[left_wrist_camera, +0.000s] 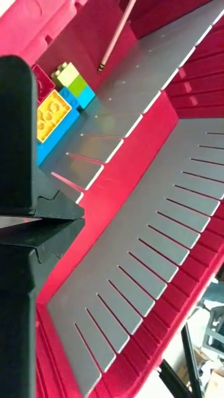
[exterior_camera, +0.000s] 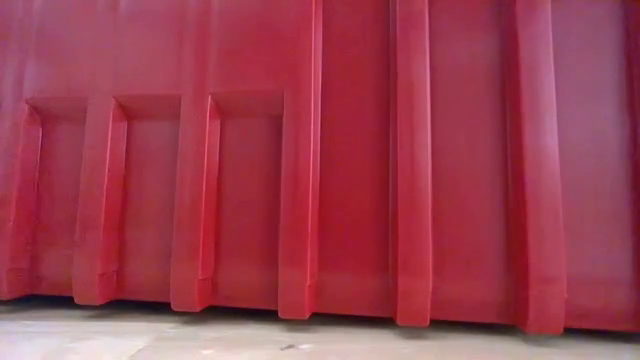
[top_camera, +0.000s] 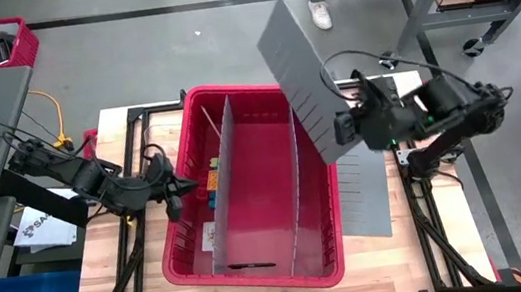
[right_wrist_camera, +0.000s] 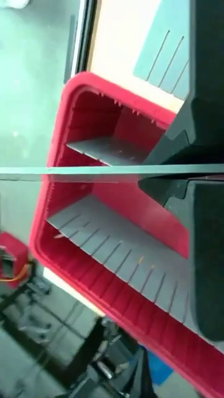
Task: Sort blocks
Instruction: Break down the bin divider
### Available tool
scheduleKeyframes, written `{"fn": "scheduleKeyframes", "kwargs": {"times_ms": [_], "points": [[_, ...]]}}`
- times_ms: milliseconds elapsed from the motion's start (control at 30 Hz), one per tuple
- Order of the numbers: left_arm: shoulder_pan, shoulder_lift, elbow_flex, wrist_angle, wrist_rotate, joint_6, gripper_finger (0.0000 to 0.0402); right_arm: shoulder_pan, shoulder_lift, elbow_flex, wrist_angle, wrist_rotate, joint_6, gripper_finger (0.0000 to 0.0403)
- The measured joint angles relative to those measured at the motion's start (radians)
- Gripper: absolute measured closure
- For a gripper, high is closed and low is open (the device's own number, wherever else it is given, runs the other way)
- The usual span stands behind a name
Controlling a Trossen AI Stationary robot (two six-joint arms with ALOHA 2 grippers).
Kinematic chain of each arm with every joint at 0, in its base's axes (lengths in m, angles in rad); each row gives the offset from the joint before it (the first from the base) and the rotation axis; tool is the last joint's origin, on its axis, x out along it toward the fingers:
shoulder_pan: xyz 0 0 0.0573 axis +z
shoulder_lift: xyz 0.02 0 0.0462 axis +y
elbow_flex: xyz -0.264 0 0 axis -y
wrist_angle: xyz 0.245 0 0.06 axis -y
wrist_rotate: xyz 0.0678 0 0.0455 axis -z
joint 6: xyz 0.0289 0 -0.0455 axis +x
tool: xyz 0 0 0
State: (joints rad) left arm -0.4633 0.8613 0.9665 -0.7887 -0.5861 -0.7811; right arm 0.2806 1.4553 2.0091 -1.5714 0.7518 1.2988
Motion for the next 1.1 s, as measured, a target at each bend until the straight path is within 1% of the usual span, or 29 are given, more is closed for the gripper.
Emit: {"fn": "scheduleKeyframes", "kwargs": {"times_ms": [67, 133, 200, 333, 400, 433, 533, 667, 733, 833, 900, 1000, 1100], "points": [[0.0, -0.014, 0.0, 0.0, 0.0, 0.0, 0.0401, 0.032, -0.045, -0.067, 0.001, 0.058, 0.064, 0.0403], [0.0, -0.027, 0.0, 0.0, 0.0, 0.0, 0.0401, 0.051, -0.099, -0.114, 0.001, 0.087, 0.101, 0.0403], [0.0, -0.04, 0.0, 0.0, -0.001, 0.0, 0.0401, 0.052, -0.145, -0.156, 0.001, 0.094, 0.11, 0.0403], [0.0, -0.059, 0.0, 0.001, -0.003, -0.002, 0.0401, 0.046, -0.218, -0.246, 0.002, 0.066, 0.096, 0.0403], [0.0, -0.065, 0.0, 0.002, -0.003, -0.001, 0.0401, 0.022, -0.271, -0.294, 0.001, 0.023, 0.083, 0.0403], [0.0, -0.068, 0.0, 0.002, -0.003, -0.002, 0.0401, 0.009, -0.301, -0.315, 0.0, 0.022, 0.077, 0.0403], [0.0, -0.071, 0.0, 0.014, -0.003, -0.002, 0.0401, -0.038, -0.374, -0.367, 0.0, 0.069, 0.044, 0.0403], [0.0, -0.071, 0.0, 0.056, -0.017, -0.001, 0.0401, -0.144, -0.458, -0.407, 0.001, 0.096, 0.001, 0.0403], [0.0, -0.07, 0.0, 0.064, -0.028, -0.002, 0.0401, -0.211, -0.495, -0.442, -0.001, 0.052, -0.027, 0.0403], [0.0, -0.07, -0.001, 0.1, -0.042, -0.001, 0.0401, -0.298, -0.532, -0.526, -0.001, -0.068, -0.045, 0.0403], [0.001, -0.07, -0.001, 0.121, -0.058, -0.002, 0.0401, -0.329, -0.547, -0.596, -0.001, -0.144, -0.019, 0.0403], [0.001, -0.07, -0.001, 0.154, -0.066, -0.001, 0.0401, -0.327, -0.566, -0.702, 0.001, -0.214, 0.051, 0.0403], [0.001, -0.07, -0.001, 0.168, -0.078, -0.001, 0.0401, -0.281, -0.582, -0.773, 0.002, -0.274, 0.162, 0.0403]]}}
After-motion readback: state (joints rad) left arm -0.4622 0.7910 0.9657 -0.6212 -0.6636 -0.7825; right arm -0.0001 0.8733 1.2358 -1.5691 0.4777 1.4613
